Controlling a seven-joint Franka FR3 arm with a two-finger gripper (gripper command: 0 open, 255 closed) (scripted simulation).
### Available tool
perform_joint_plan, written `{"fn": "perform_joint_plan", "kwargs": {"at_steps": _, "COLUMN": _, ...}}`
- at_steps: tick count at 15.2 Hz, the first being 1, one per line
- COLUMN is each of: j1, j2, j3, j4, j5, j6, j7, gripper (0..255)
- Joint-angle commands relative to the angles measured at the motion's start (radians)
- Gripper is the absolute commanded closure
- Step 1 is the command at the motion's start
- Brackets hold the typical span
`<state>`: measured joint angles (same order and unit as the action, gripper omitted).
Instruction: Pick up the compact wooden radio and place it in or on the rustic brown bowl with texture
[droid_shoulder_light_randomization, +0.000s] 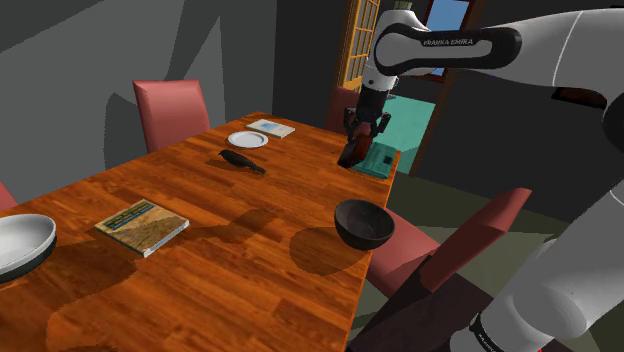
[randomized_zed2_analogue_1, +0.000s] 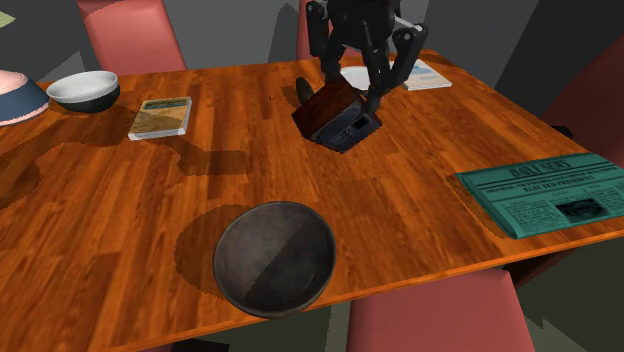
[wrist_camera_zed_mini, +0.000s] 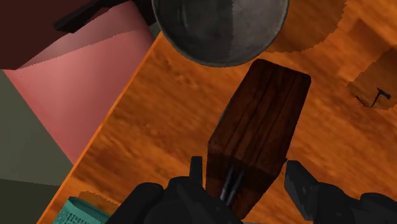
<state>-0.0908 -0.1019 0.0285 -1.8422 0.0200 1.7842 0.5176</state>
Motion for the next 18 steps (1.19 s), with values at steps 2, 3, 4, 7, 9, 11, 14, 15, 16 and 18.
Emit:
{"fn": "perform_joint_plan", "kwargs": {"at_steps": 2, "j1": 0.009, "j2": -0.115, "j3": 0.010, "j4": -0.112, "j5": 0.005, "j6": -0.001, "j7": 0.017, "gripper": 255}}
{"fn": "perform_joint_plan", "kwargs": {"at_steps": 3, "j1": 0.011, "j2": -0.154, "j3": 0.013, "j4": -0.146, "j5": 0.007, "j6": -0.005, "j7": 0.022, "gripper": 255}}
{"fn": "perform_joint_plan", "kwargs": {"at_steps": 4, "j1": 0.014, "j2": -0.192, "j3": 0.016, "j4": -0.179, "j5": 0.009, "j6": -0.011, "j7": 0.028, "gripper": 255}}
{"fn": "perform_joint_plan", "kwargs": {"at_steps": 7, "j1": 0.023, "j2": -0.306, "j3": 0.027, "j4": -0.270, "j5": 0.017, "j6": -0.033, "j7": 0.044, "gripper": 255}}
{"fn": "perform_joint_plan", "kwargs": {"at_steps": 9, "j1": 0.030, "j2": -0.382, "j3": 0.034, "j4": -0.324, "j5": 0.024, "j6": -0.055, "j7": 0.056, "gripper": 255}}
{"fn": "perform_joint_plan", "kwargs": {"at_steps": 11, "j1": 0.036, "j2": -0.441, "j3": 0.041, "j4": -0.376, "j5": 0.030, "j6": -0.061, "j7": 0.065, "gripper": 255}}
{"fn": "perform_joint_plan", "kwargs": {"at_steps": 14, "j1": 0.036, "j2": -0.445, "j3": 0.042, "j4": -0.420, "j5": 0.031, "j6": -0.021, "j7": 0.064, "gripper": 255}}
{"fn": "perform_joint_plan", "kwargs": {"at_steps": 15, "j1": 0.036, "j2": -0.446, "j3": 0.042, "j4": -0.434, "j5": 0.031, "j6": -0.008, "j7": 0.064, "gripper": 255}}
{"fn": "perform_joint_plan", "kwargs": {"at_steps": 16, "j1": 0.037, "j2": -0.447, "j3": 0.042, "j4": -0.448, "j5": 0.031, "j6": 0.005, "j7": 0.063, "gripper": 255}}
{"fn": "perform_joint_plan", "kwargs": {"at_steps": 18, "j1": 0.037, "j2": -0.448, "j3": 0.043, "j4": -0.476, "j5": 0.032, "j6": 0.032, "j7": 0.063, "gripper": 255}}
